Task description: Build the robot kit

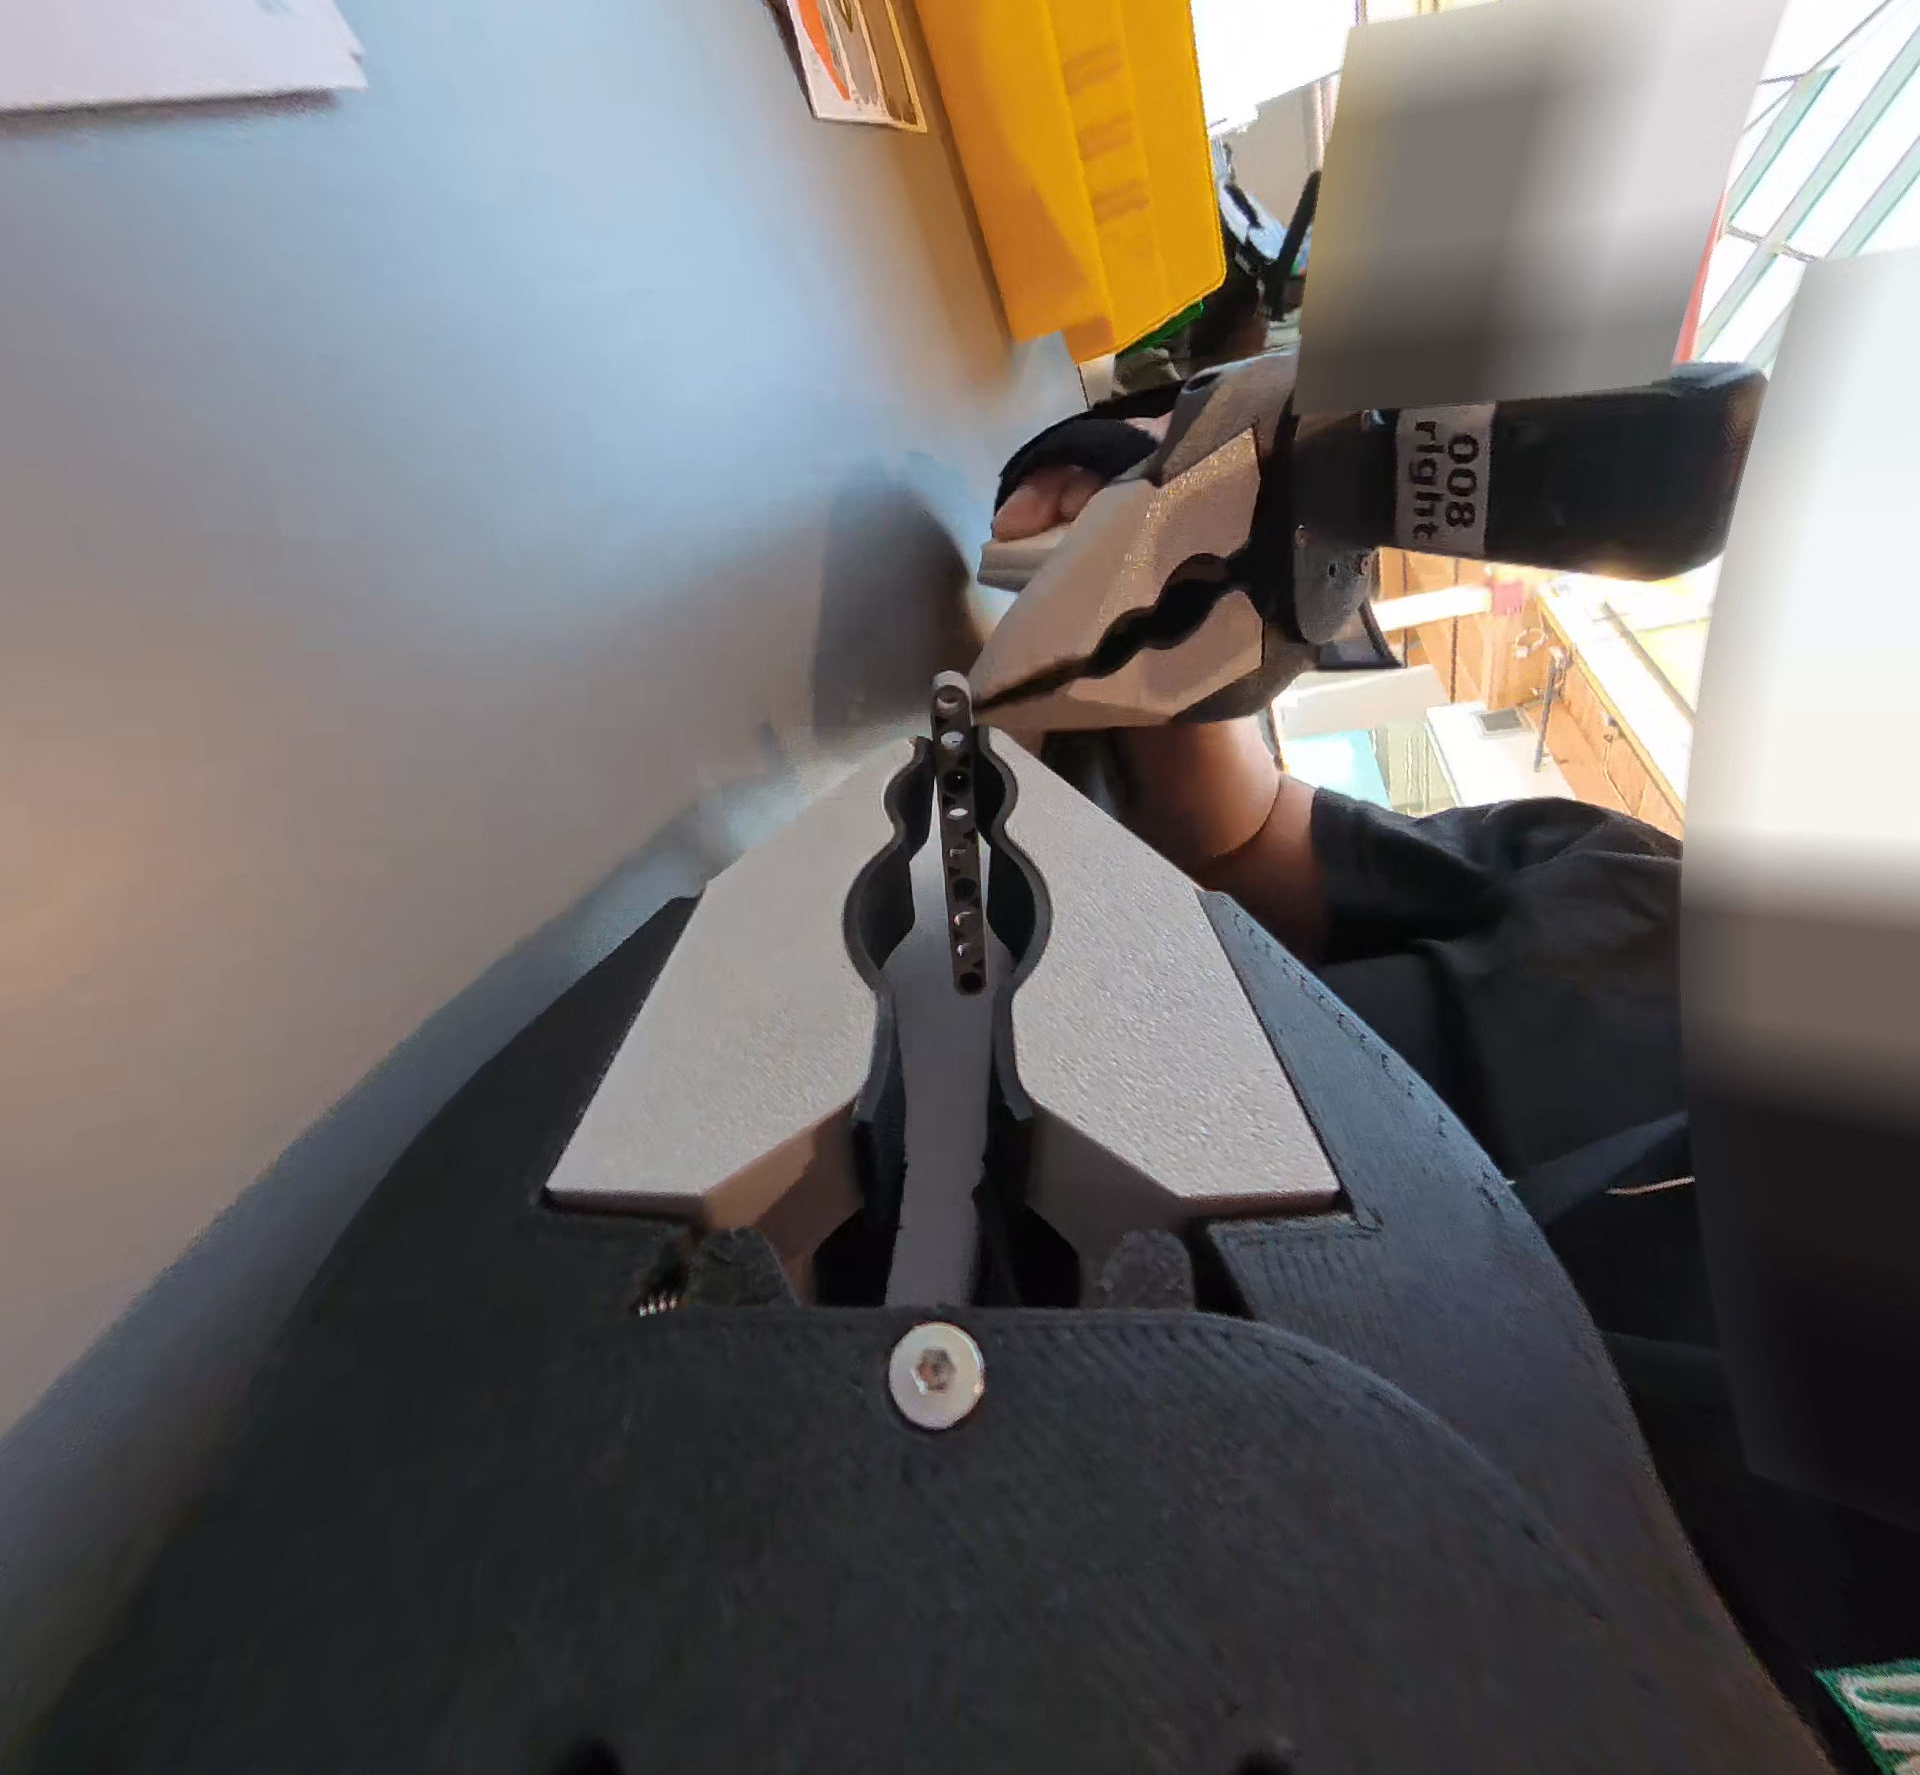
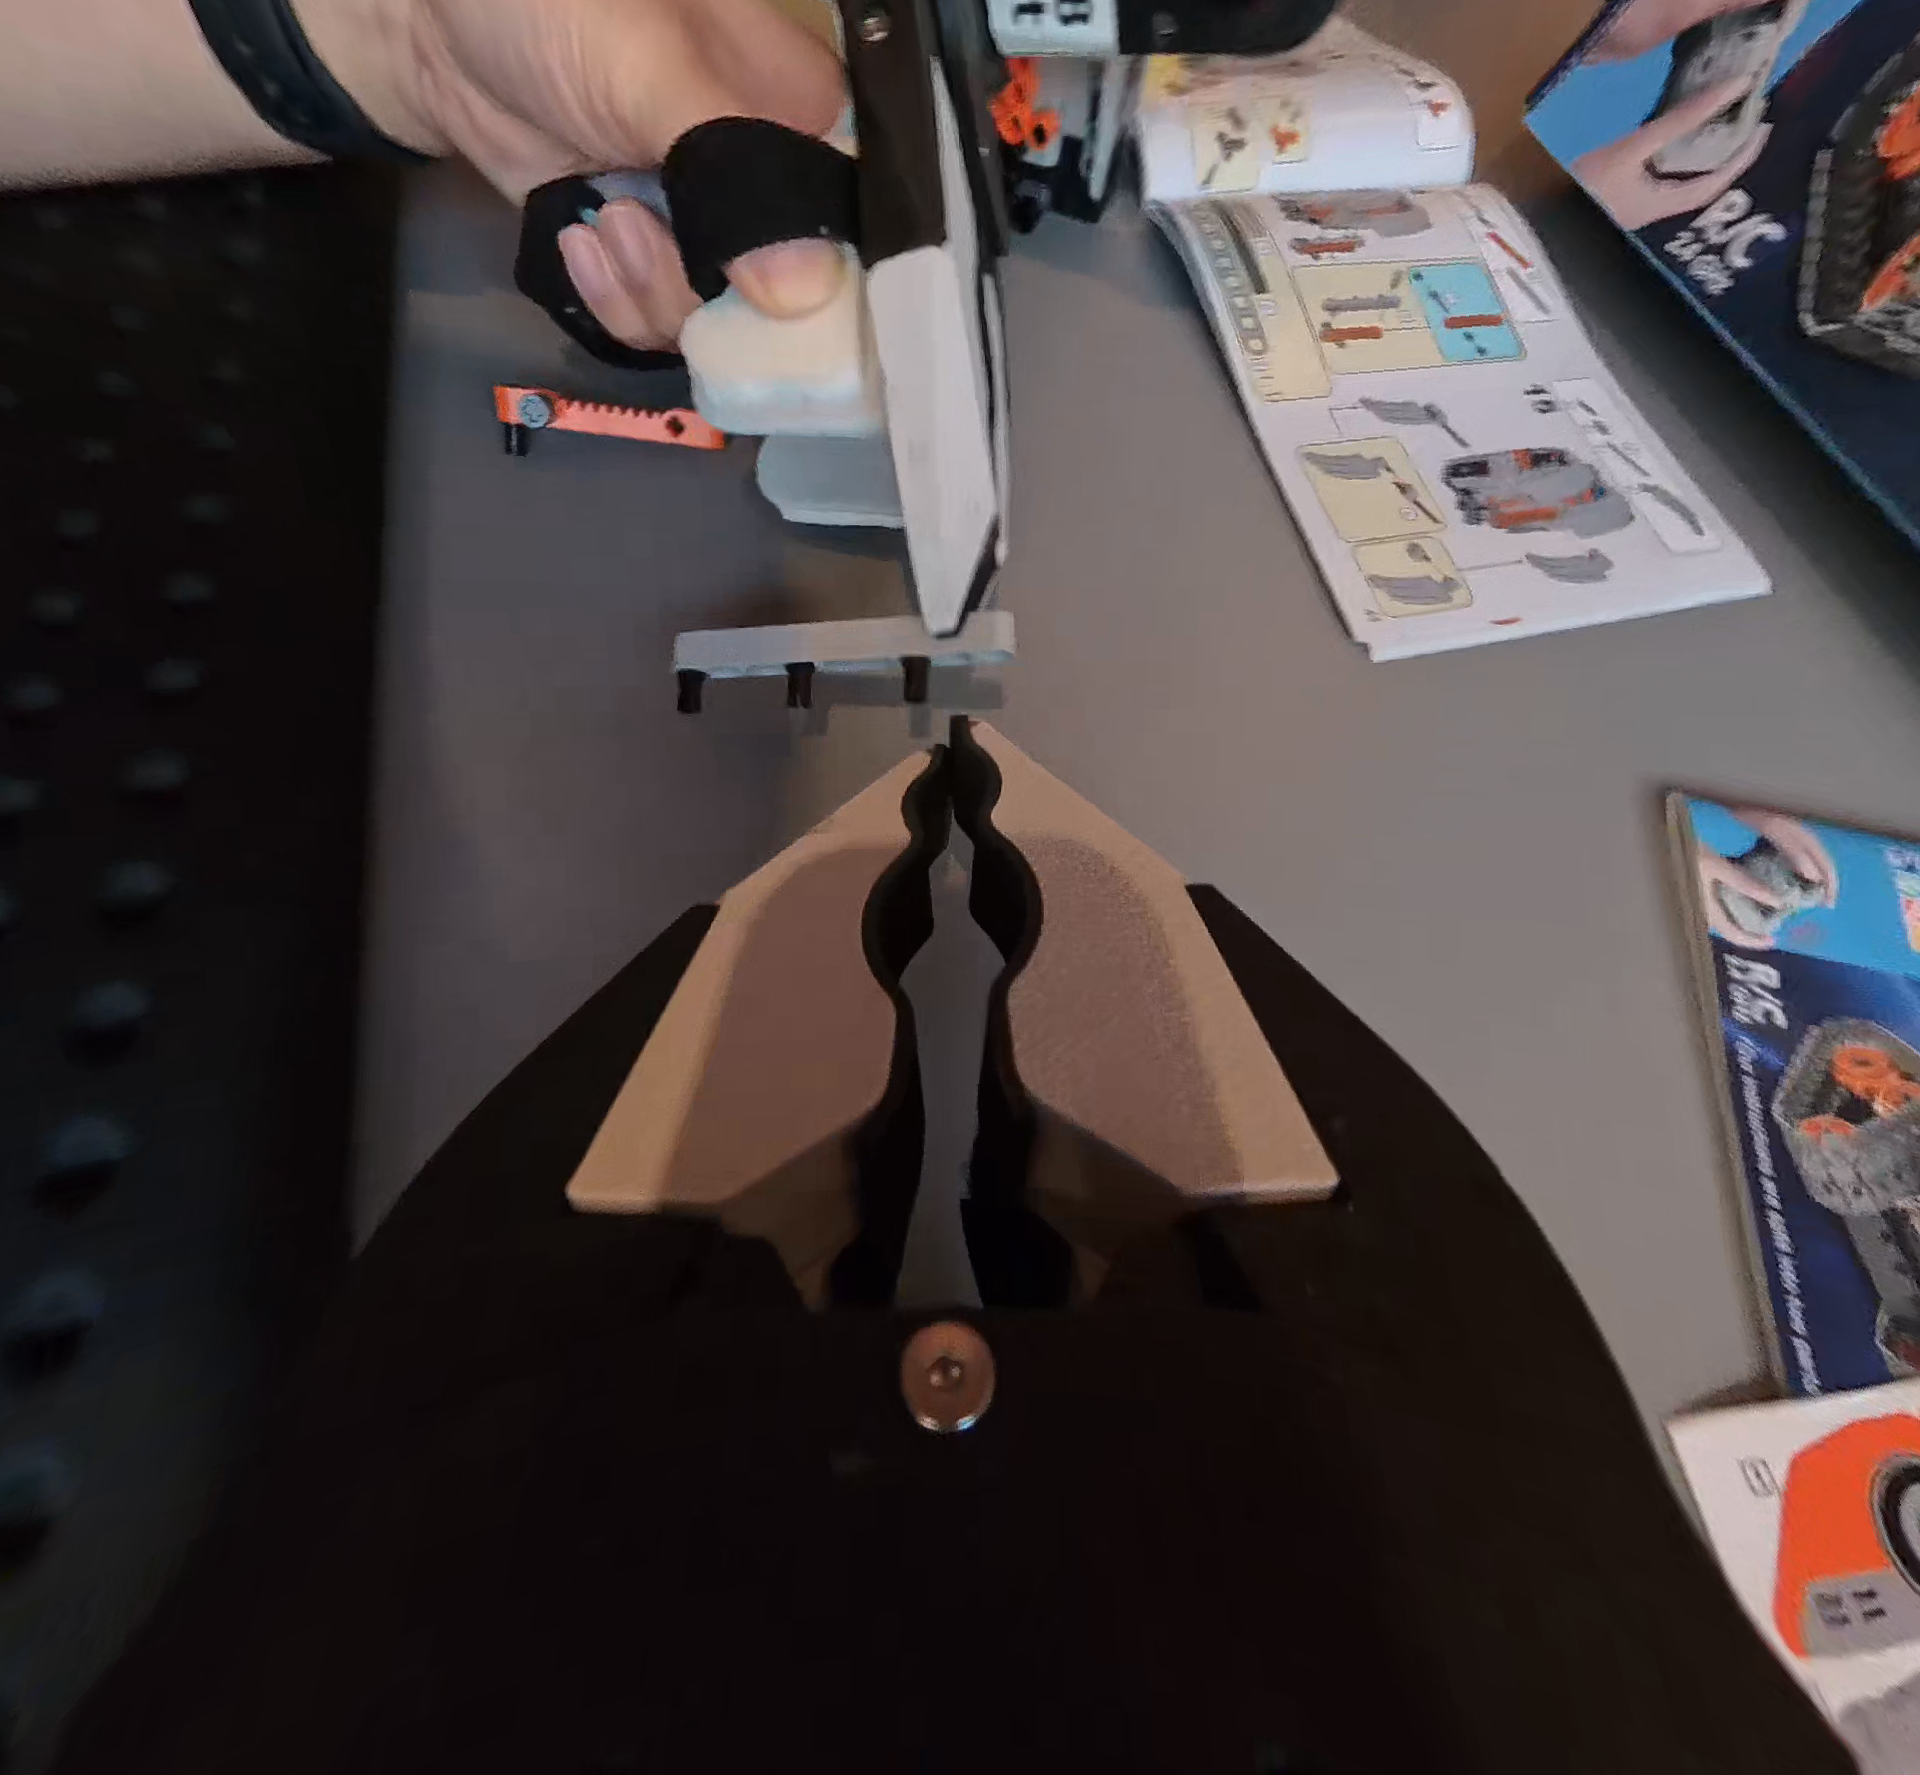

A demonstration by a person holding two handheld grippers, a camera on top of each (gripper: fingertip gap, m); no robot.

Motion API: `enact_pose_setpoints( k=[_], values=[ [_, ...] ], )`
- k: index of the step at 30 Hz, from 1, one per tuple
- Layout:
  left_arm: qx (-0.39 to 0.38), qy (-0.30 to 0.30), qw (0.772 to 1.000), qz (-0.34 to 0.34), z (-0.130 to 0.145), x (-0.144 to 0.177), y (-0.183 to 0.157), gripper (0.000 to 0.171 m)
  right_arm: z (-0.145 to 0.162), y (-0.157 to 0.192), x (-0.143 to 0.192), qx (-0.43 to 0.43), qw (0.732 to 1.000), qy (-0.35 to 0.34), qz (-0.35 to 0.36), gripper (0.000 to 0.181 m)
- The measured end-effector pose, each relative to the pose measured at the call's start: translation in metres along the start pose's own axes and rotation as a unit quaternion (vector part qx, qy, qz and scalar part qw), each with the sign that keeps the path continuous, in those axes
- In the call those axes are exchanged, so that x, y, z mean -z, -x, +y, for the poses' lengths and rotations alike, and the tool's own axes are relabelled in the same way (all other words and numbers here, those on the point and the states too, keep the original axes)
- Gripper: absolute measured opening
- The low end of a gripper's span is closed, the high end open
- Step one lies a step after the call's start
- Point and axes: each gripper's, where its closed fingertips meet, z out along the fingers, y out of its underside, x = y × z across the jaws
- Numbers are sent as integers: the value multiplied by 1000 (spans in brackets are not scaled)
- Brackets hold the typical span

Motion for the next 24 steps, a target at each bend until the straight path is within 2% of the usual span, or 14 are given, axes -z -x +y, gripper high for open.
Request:
enact_pose_setpoints(
  k=[9,11,17,20,24],
  values=[
    [0,11,1000,5,2,-2,-3,5,7,-39,15,-52,997,-25,46,0],
    [-4,11,1000,4,2,-2,-5,5,10,-50,14,-44,997,-16,62,8],
    [-16,13,1000,5,3,-3,-10,5,29,-122,25,-43,990,24,128,27],
    [-17,13,1000,7,3,-3,-11,5,23,-160,29,-50,987,22,149,27],
    [-20,10,1000,7,2,-2,-12,5,22,-188,31,-101,985,30,134,23]
  ],
)
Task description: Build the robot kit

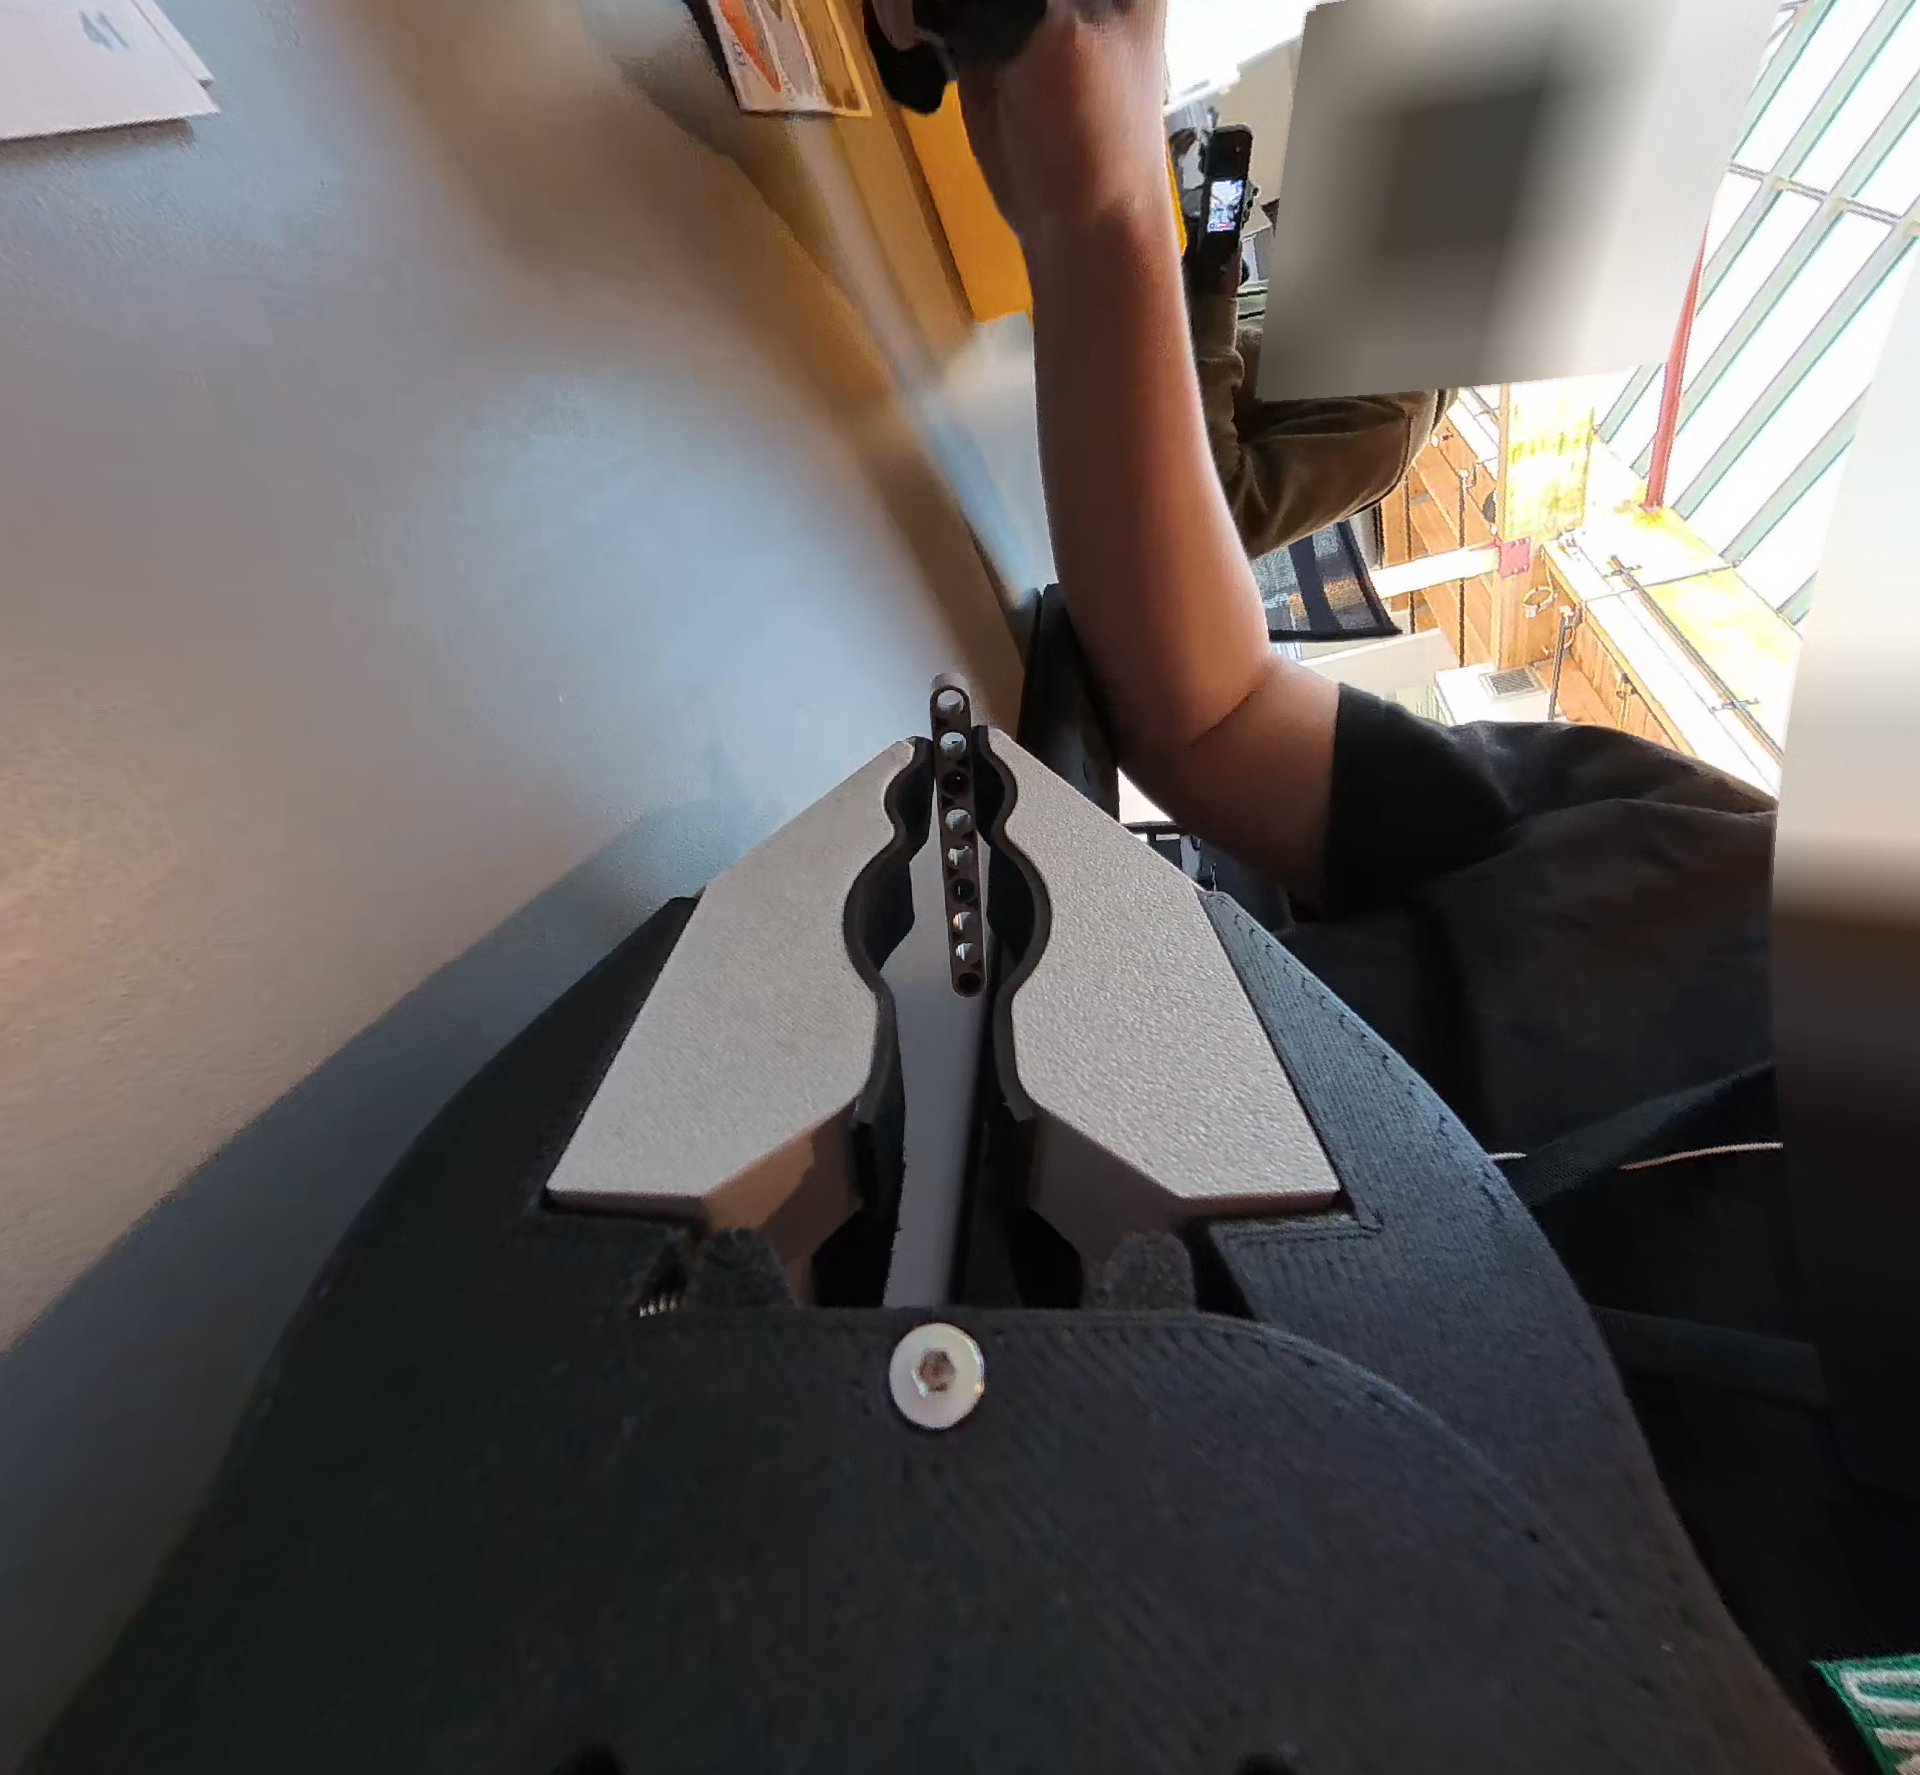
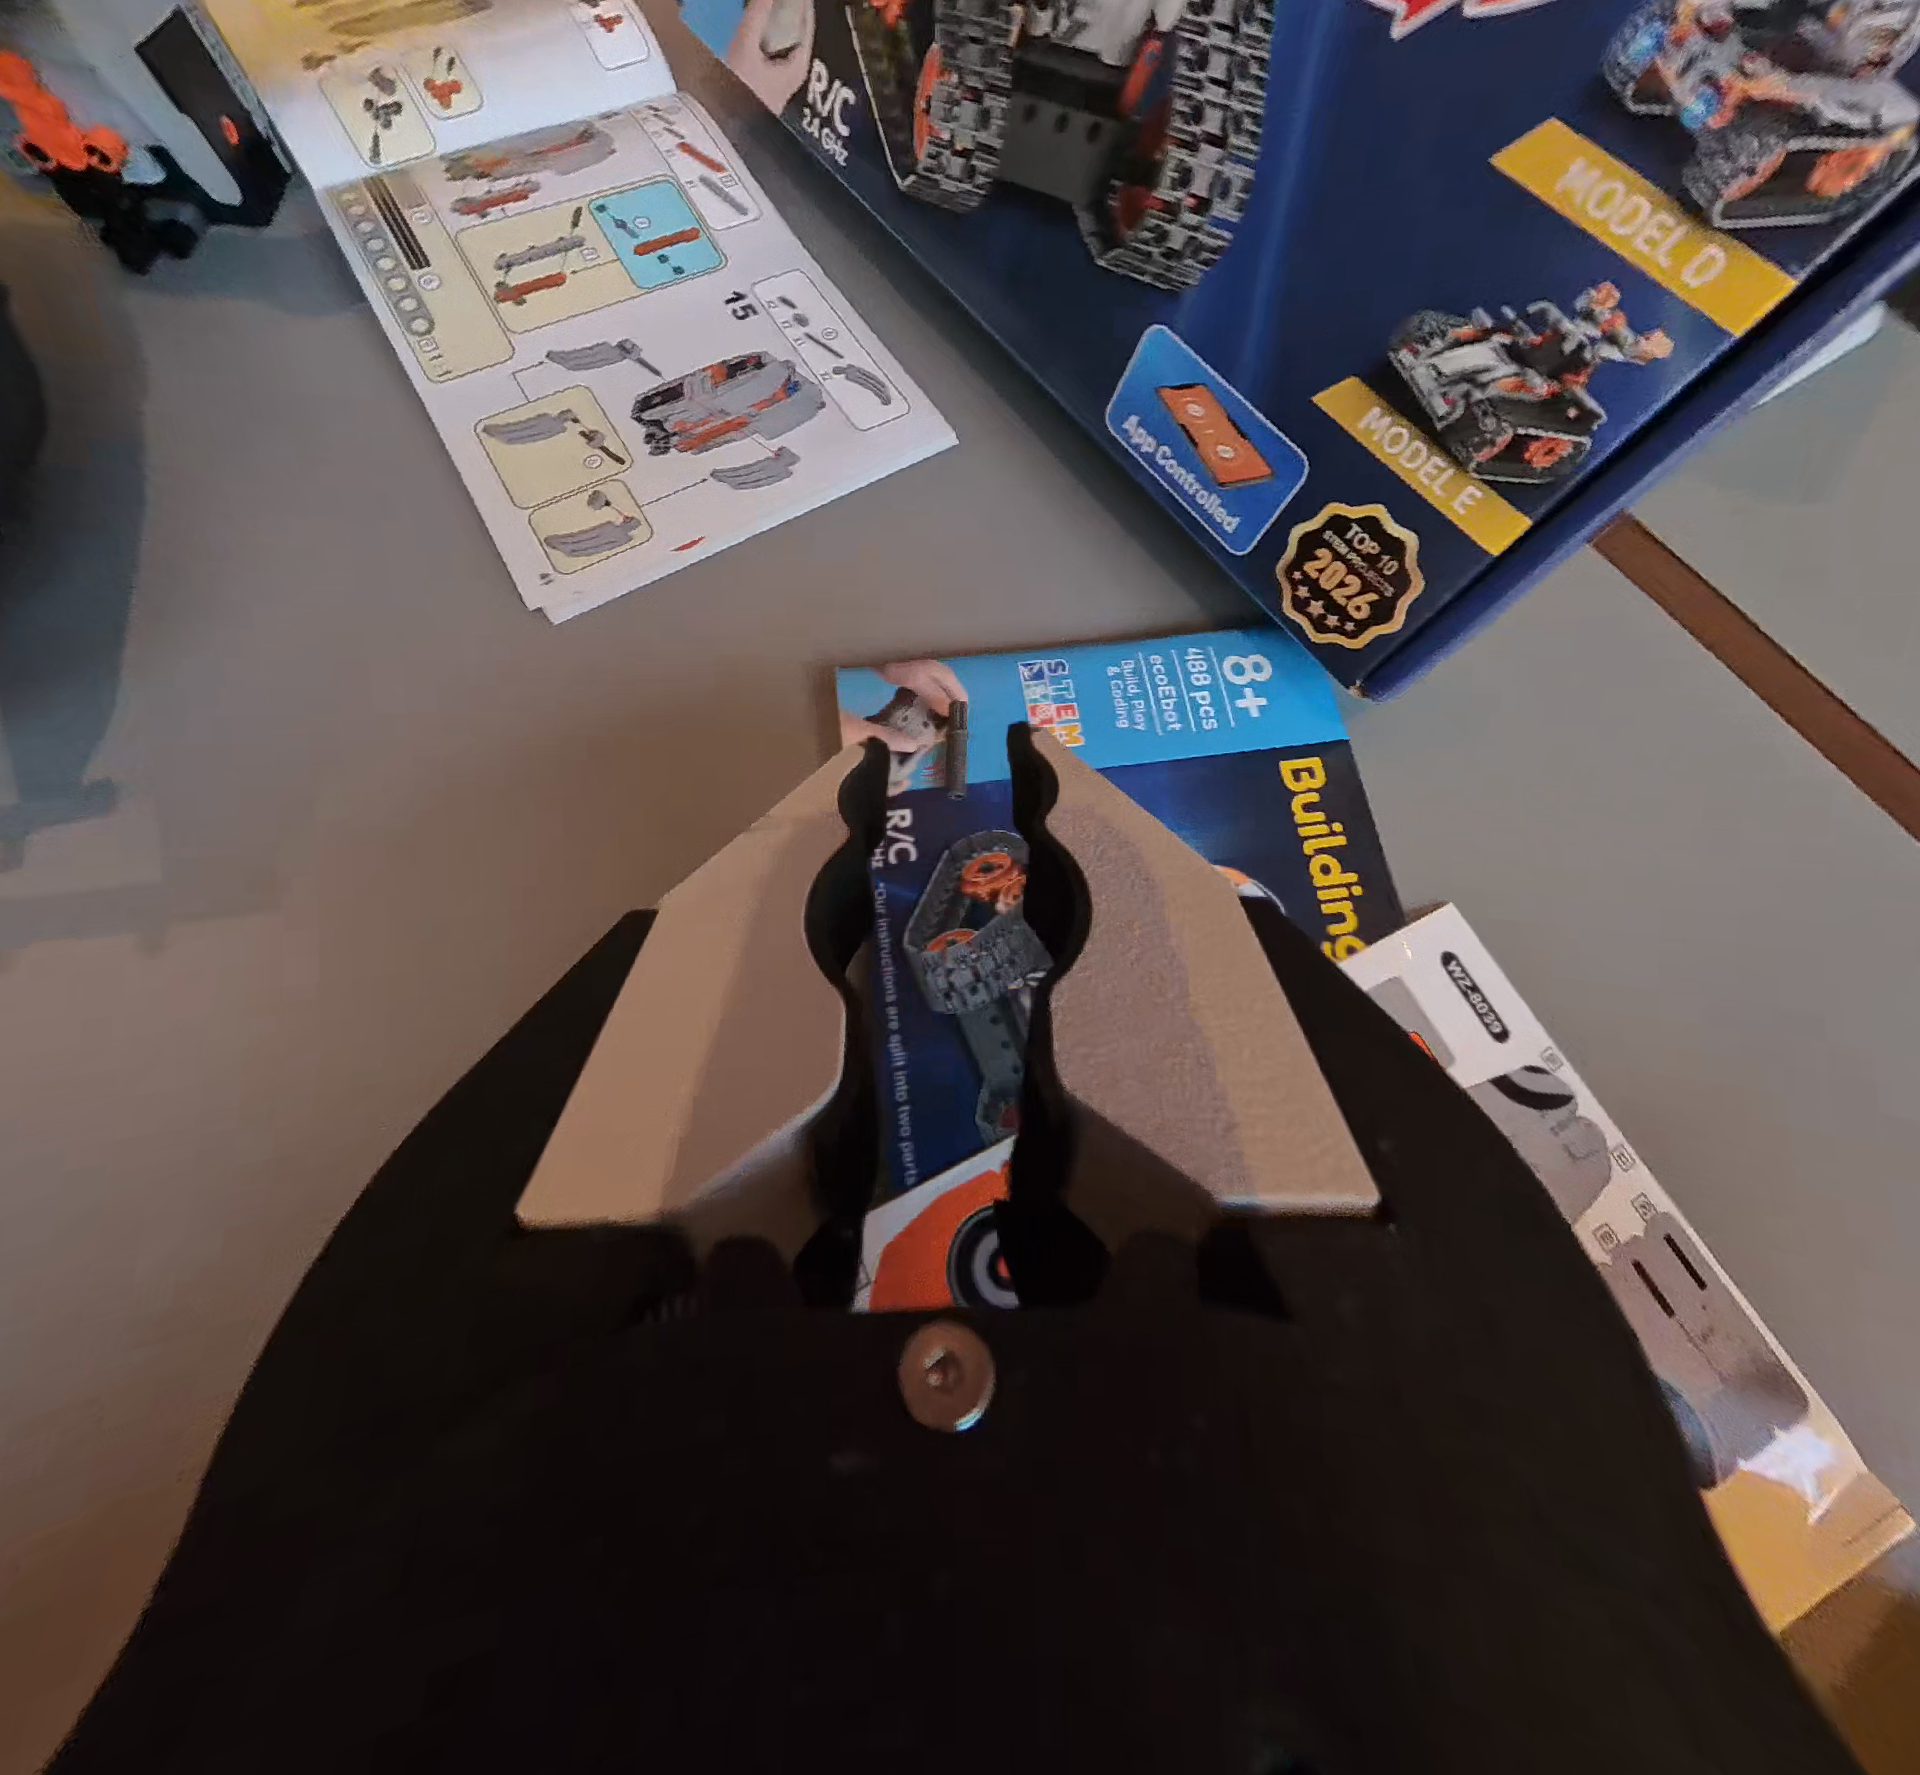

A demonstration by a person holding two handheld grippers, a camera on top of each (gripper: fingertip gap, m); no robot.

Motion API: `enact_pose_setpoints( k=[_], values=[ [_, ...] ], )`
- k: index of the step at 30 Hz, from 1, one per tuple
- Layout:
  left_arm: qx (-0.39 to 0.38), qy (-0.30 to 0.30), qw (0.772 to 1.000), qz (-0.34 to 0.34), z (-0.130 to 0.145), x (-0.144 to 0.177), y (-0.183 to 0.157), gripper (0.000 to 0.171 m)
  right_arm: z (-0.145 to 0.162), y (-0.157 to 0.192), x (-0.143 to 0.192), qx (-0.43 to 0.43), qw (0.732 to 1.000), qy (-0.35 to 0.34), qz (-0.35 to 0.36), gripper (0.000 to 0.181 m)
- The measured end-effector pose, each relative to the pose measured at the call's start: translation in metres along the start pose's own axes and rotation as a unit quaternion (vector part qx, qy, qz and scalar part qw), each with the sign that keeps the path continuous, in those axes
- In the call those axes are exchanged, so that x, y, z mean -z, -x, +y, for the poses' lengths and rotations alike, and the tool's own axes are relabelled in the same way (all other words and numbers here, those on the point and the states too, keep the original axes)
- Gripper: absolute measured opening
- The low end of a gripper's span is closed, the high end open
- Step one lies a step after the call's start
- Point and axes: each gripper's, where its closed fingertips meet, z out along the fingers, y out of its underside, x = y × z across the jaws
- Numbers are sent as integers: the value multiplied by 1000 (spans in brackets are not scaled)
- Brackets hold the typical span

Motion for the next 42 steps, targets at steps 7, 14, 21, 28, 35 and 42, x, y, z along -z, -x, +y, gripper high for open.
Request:
enact_pose_setpoints(
  k=[7,14,21,28,35,42],
  values=[
    [-3,11,1000,0,3,-3,-1,5,13,-1,-30,-63,994,66,-66,18],
    [-16,-6,1000,-15,-4,4,-1,5,16,42,-21,-24,990,102,-93,3],
    [-37,4,998,-46,0,2,3,5,43,103,1,-192,972,107,-78,3],
    [-40,0,999,-32,-1,1,-4,5,45,113,20,-83,985,102,-113,14],
    [-44,-9,998,-37,-4,7,-5,5,48,155,14,-15,976,129,-177,5],
    [-42,-4,998,-39,-3,6,-3,5,48,172,14,-66,966,146,-202,3]
  ],
)
